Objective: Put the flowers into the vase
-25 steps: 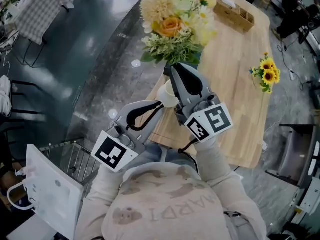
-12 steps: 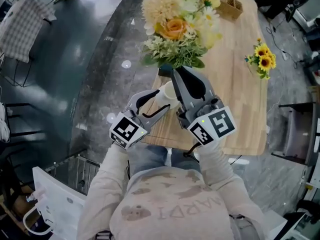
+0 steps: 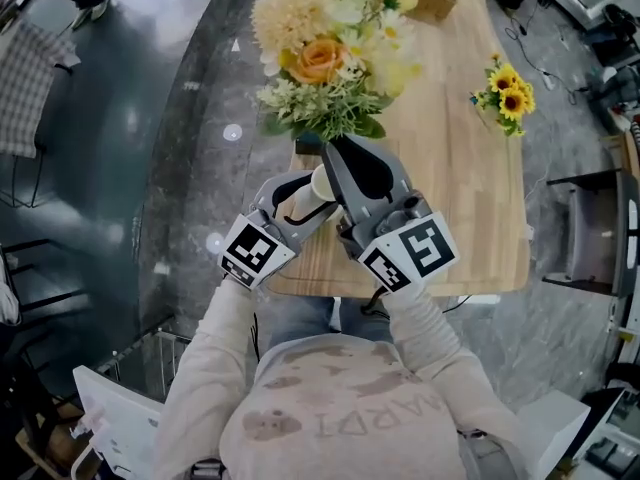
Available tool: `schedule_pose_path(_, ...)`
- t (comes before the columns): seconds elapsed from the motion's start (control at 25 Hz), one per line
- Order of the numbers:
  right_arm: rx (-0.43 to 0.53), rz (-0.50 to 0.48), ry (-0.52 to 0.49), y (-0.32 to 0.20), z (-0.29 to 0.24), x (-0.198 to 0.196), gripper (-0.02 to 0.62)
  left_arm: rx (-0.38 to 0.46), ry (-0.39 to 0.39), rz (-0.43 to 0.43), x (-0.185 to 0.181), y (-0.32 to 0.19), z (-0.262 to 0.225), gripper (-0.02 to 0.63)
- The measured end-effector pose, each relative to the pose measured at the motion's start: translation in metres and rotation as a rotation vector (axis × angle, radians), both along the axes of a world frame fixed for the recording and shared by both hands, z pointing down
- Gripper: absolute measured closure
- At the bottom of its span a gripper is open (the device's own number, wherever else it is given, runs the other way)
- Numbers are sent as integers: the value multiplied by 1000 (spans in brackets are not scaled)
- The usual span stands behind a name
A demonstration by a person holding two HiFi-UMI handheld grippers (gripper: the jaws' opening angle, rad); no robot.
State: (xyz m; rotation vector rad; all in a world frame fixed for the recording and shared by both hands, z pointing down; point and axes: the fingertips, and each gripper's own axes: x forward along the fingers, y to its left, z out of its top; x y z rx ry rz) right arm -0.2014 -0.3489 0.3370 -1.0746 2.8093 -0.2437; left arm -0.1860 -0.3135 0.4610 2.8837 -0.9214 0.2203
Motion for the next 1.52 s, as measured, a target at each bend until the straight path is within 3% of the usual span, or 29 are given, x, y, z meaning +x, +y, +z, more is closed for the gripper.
schedule_pose_path(0.32,9,3,43,7,13,2,540,4,-10,0,1,3,0,394)
schedule_pose_path(0.64,39,12,192,28,36,17,535,-10,-3,-34,-2,6,4,394)
schedule_pose_path(1.16,-95,0,430,51,85,21,529,-21,-7,-61,-1,9,2,394)
schedule_pose_path(1.36,-128,-13,482,55,84,25,477,-18,-5,-72,-1,9,2,394)
schedule_pose_path(1.52,-187,-53,600,65,94,28,433,-19,-2,-84,-2,8,2,394)
